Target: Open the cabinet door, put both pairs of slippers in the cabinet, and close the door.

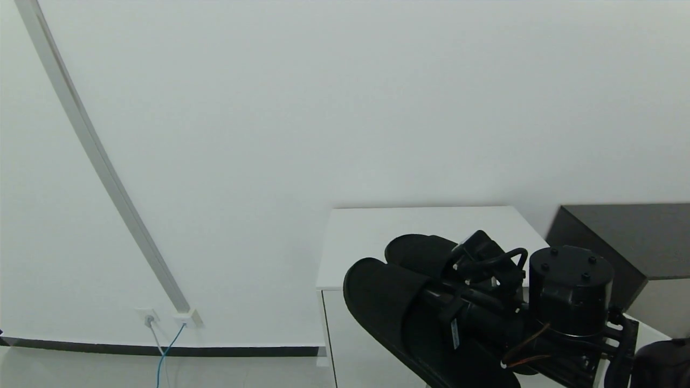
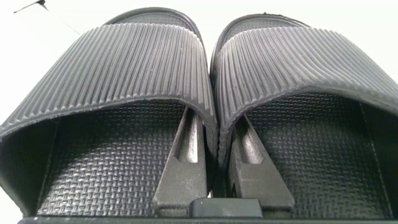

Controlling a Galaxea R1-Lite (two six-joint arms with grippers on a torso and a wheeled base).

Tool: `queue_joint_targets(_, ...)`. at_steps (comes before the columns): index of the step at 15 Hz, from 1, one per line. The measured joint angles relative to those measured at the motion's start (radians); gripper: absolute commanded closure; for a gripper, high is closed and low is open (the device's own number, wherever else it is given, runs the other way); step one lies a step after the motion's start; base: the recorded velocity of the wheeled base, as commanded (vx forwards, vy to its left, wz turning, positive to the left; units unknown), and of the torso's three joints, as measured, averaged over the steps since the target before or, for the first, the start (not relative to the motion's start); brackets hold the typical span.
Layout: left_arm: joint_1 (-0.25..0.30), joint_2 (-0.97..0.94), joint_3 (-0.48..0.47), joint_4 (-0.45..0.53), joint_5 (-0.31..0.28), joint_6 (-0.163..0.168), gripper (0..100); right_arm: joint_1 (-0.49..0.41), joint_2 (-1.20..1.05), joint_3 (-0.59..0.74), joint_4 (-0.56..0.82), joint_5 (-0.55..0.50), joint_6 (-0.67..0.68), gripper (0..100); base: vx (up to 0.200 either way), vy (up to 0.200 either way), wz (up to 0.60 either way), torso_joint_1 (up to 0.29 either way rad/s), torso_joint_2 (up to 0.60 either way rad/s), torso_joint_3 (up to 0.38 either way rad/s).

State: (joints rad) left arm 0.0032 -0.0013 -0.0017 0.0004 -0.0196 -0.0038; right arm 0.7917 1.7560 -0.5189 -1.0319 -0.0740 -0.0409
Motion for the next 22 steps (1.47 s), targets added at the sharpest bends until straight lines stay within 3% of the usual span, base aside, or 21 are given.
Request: queue_joint_targets(22, 0.0, 0.0, 0.0, 0.0, 0.0, 0.0, 100, 0.006, 0.03, 0.018, -0.005, 0.004, 0.007, 100, 0.0, -0.009, 0.0, 0.0, 0.0, 0.0)
